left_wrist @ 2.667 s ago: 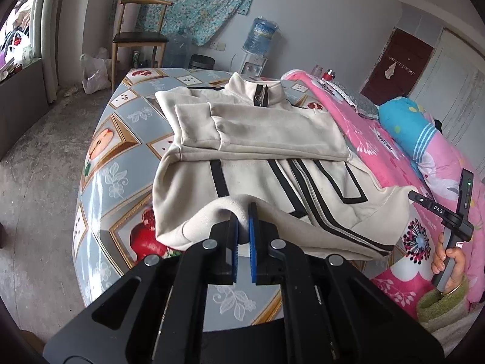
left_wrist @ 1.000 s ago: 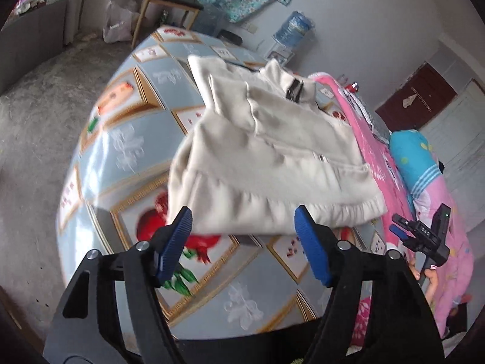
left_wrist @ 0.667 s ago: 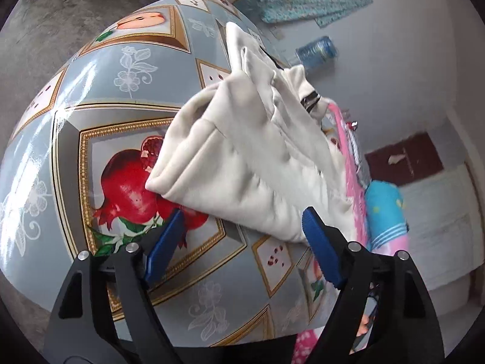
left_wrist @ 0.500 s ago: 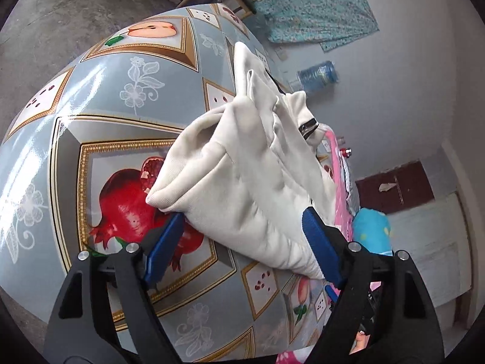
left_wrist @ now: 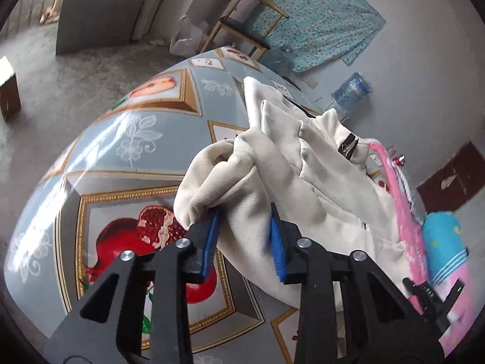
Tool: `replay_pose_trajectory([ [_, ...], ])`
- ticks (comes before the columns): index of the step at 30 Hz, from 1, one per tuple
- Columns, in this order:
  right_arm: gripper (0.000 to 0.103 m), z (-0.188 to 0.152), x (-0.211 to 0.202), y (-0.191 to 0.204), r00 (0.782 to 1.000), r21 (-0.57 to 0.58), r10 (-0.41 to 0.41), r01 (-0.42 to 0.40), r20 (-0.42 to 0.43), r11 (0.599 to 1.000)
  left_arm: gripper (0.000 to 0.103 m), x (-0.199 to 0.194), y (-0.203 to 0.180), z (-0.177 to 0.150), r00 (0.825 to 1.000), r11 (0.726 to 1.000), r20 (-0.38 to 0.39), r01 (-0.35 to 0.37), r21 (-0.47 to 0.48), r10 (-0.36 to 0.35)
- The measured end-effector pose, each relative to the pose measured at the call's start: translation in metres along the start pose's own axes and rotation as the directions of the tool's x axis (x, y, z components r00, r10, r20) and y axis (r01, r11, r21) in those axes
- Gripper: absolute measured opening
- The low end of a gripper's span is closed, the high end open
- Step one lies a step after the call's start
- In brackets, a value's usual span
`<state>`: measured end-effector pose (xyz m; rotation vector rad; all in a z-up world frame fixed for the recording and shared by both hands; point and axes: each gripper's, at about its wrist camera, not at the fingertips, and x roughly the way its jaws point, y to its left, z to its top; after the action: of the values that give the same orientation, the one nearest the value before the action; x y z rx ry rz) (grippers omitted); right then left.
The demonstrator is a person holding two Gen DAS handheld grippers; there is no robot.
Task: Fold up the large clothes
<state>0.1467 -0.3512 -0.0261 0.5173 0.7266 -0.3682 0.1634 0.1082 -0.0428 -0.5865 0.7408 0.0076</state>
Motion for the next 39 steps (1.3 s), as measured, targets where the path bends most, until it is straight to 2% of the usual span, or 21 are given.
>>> replay_pose_trajectory([
  [1,0.033,0.001,-0.001,0.005,1.000,-0.058,-0.028,0.029,0.012,0.998,0.021,-0.003,-0.007,0.000,1.000,0.998,0.023,-0.018,0.062,0.017],
  [3,0.010,0.001,-0.009,0.014,0.998,-0.151,-0.042,0.047,0.038,0.987,0.016,-0.015,-0.018,-0.004,0.995,0.982,0.089,-0.055,0.182,0.039],
  [4,0.009,0.000,-0.017,0.015,0.997,-0.180,-0.041,0.051,0.058,0.982,0.012,-0.022,-0.025,-0.007,0.991,0.969,0.127,-0.071,0.236,0.042],
  [7,0.006,0.001,-0.046,0.028,0.990,-0.264,-0.045,0.079,0.134,0.961,0.009,-0.044,-0.050,-0.015,0.972,0.909,0.232,-0.124,0.398,0.031],
  [11,0.005,0.005,-0.079,0.031,0.986,-0.288,-0.003,0.052,0.166,0.956,0.008,-0.070,-0.072,-0.011,0.958,0.857,0.287,-0.132,0.498,-0.020],
  [13,0.005,0.004,-0.094,0.028,0.986,-0.291,0.021,0.028,0.165,0.956,0.008,-0.086,-0.078,-0.007,0.952,0.844,0.303,-0.129,0.520,-0.042],
  [15,0.005,0.002,-0.109,0.026,0.986,-0.301,0.034,0.018,0.164,0.954,0.008,-0.102,-0.077,-0.002,0.951,0.844,0.304,-0.117,0.523,-0.057],
  [18,0.005,-0.007,-0.132,0.017,0.986,-0.311,0.047,0.005,0.160,0.950,0.008,-0.129,-0.067,-0.002,0.957,0.840,0.283,-0.102,0.532,-0.063],
  [21,0.005,-0.022,-0.145,-0.004,0.992,-0.290,0.072,-0.039,0.104,0.956,0.008,-0.149,-0.054,-0.014,0.968,0.827,0.249,-0.106,0.552,-0.042],
  [23,0.005,-0.033,-0.138,-0.016,0.997,-0.272,0.071,-0.057,0.042,0.961,0.009,-0.152,-0.038,-0.021,0.980,0.844,0.197,-0.095,0.528,-0.013],
  [26,0.006,-0.046,-0.104,-0.038,0.993,-0.212,0.081,-0.098,-0.089,0.972,0.010,-0.135,-0.005,-0.030,0.999,0.901,0.047,-0.042,0.432,0.024],
  [28,0.010,-0.050,-0.086,-0.057,0.985,-0.139,0.103,-0.123,-0.140,0.983,0.018,-0.111,0.021,-0.032,0.995,0.932,-0.073,-0.032,0.361,0.062],
  [29,0.018,-0.049,-0.081,-0.067,0.977,-0.093,0.137,-0.153,-0.161,0.984,0.021,-0.100,0.034,-0.032,0.990,0.948,-0.119,-0.037,0.316,0.078],
  [31,0.026,-0.049,-0.079,-0.083,0.963,-0.014,0.197,-0.203,-0.181,0.979,0.025,-0.096,0.058,-0.027,0.982,0.980,-0.188,0.010,0.200,0.028],
  [32,0.033,-0.046,-0.082,-0.091,0.963,0.013,0.206,-0.207,-0.176,0.978,0.027,-0.097,0.067,-0.026,0.981,0.987,-0.192,0.029,0.161,0.003],
  [33,0.039,-0.044,-0.087,-0.097,0.971,0.021,0.180,-0.178,-0.155,0.984,0.036,-0.102,0.073,-0.022,0.984,0.990,-0.181,0.027,0.139,-0.001],
  [35,0.046,-0.040,-0.100,-0.110,0.984,0.038,0.140,-0.137,-0.109,0.990,0.043,-0.111,0.084,-0.015,0.989,0.993,-0.150,0.001,0.120,0.017],
  [39,0.046,-0.032,-0.122,-0.118,0.995,0.045,0.093,-0.091,-0.040,0.995,0.043,-0.134,0.109,0.007,0.997,1.000,-0.072,0.000,0.001,0.000],
])
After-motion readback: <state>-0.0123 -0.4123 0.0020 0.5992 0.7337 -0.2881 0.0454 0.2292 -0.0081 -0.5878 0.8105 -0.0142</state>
